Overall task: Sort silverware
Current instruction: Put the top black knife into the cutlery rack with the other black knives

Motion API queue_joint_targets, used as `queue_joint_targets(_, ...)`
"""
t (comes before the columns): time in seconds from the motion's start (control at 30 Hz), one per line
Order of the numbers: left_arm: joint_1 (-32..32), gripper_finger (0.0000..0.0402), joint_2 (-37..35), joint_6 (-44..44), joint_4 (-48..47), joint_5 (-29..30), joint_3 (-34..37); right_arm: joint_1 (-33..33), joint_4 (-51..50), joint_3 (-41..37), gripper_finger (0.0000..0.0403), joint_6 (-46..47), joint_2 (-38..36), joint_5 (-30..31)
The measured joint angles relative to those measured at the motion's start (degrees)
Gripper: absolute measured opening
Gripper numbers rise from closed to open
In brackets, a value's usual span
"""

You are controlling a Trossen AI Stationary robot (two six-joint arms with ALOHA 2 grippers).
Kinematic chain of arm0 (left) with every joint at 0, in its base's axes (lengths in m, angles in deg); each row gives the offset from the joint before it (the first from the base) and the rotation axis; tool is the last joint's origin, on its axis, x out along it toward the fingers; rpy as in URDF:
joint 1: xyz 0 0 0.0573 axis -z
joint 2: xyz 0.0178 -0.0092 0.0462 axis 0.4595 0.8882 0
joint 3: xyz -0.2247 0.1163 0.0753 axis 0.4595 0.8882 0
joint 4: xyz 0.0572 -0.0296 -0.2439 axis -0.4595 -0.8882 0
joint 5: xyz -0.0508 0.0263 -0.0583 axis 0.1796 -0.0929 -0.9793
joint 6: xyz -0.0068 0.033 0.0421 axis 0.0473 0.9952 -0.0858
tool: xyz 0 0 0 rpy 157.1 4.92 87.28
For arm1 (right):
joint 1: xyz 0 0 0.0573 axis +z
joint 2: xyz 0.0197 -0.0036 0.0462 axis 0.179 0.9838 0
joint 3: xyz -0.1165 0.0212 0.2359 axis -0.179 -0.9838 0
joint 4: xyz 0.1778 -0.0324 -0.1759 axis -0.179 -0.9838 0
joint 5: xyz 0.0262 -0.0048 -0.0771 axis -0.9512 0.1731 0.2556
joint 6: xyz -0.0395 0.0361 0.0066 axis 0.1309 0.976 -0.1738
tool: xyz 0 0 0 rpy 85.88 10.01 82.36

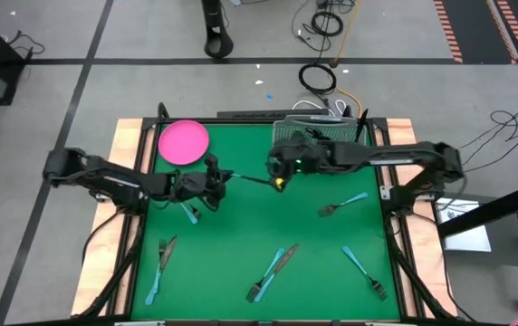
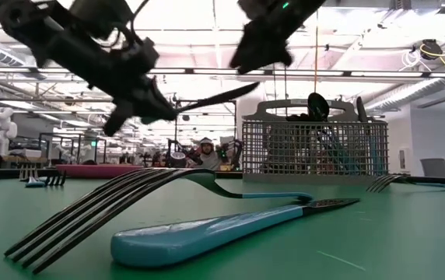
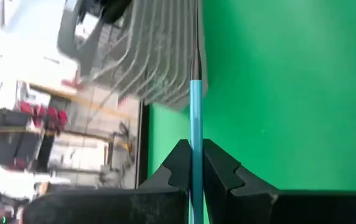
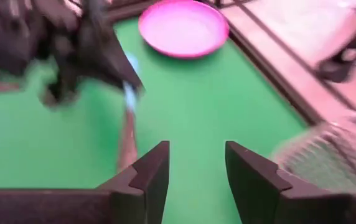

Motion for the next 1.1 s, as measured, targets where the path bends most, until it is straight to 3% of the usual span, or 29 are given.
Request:
queue_joint_targets(0.13,-0.93,0.0015,-10.28,-6.69,-9.87,-1.41,0.02,3.69,-7.79,-0.84,0.0144,-0.11,-3.55,6.15)
queue_joint_targets(0.27,-2.19,0.0015,-20.75,-12.61,-15.78,-13.97,0.03,7.44,-7.77,-5.23,0.0144,0.45,-7.13,7.56)
queue_joint_targets(0.4,-3.77,0.0015,-27.42,-17.86,-11.27,-25.90,1.37,9.46,3.04,-12.18,0.0144,0.28,-10.38,7.59)
queue_joint_targets(0.5,-4.75,0.0015,-29.56,-22.50,-3.75,-30.93,3.79,10.56,18.56,-18.07,0.0144,-3.47,-11.59,7.07)
queue_joint_targets(0.67,-5.80,0.0015,-28.55,-32.91,13.17,-39.45,6.33,11.46,54.98,-27.57,0.0144,-14.01,-9.77,0.70)
queue_joint_targets(0.77,-5.82,0.0015,-26.65,-37.91,20.40,-40.72,7.43,11.54,70.43,-28.89,0.0144,-18.43,-6.28,-2.59)
queue_joint_targets(0.9,-5.36,0.0015,-22.35,-38.49,23.75,-41.50,7.48,11.05,76.71,-26.66,0.0144,-20.94,-1.64,-2.95)
queue_joint_targets(1.1,-5.01,0.0015,-13.77,-40.91,34.12,-41.64,7.34,10.24,70.05,-19.67,0.0144,-19.77,3.35,-3.01)
